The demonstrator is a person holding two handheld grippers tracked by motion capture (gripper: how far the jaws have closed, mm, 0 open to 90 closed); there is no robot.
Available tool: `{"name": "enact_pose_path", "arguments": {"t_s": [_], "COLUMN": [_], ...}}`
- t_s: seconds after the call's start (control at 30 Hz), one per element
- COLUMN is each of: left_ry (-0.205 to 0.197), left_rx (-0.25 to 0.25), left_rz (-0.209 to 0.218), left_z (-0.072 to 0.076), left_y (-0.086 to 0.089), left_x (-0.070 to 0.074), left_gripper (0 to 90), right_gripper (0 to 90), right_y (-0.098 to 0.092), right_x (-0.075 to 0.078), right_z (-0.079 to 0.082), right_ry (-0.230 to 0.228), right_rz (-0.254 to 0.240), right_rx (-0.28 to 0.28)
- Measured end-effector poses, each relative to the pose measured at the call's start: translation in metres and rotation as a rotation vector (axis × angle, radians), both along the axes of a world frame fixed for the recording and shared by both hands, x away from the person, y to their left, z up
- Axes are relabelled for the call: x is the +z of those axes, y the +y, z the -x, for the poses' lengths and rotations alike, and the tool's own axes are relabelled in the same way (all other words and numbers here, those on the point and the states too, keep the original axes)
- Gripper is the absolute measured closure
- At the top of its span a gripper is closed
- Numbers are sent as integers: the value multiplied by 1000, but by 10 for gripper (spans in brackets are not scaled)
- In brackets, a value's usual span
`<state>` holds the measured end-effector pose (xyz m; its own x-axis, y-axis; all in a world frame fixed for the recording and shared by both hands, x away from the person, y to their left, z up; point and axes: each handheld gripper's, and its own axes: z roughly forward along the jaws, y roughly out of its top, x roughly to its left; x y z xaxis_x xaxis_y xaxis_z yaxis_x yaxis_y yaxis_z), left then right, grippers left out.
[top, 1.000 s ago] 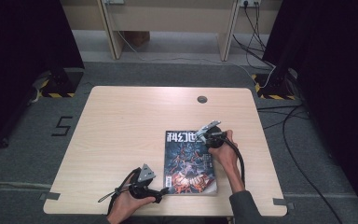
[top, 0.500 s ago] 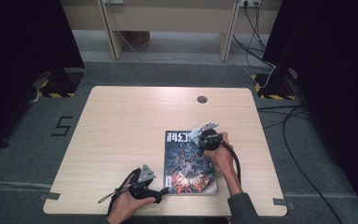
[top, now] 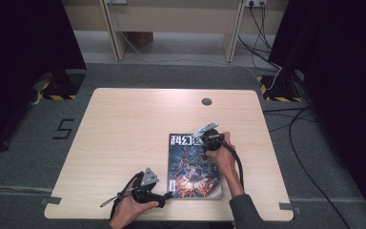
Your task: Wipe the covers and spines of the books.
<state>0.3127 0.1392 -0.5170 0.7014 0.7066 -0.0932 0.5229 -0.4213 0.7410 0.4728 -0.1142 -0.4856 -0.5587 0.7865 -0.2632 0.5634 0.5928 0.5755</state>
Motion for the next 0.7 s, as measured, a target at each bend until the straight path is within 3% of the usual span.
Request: {"name": "enact_pose_path", "arguments": {"t_s": [0.13,0.17,0.27,0.4,0.7], "left_ry": [-3,-3,-3,4,-1], "left_rx": [2,2,2,0,-1], "left_rz": [1,2,2,5,9], "left_z": [0,0,0,-1,0], "left_y": [0,0,0,1,1], "left_x": [0,0,0,0,-1], "left_gripper": [134,134,134,134,135], "right_gripper": [657,645,617,636,638], "right_y": [15,15,11,22,80], "right_x": [0,1,0,0,0], "right_z": [4,4,-4,-11,-12], "right_ry": [-4,5,33,28,65], "right_rz": [17,18,-46,-38,-70], "right_rx": [37,34,-19,-32,103]}}
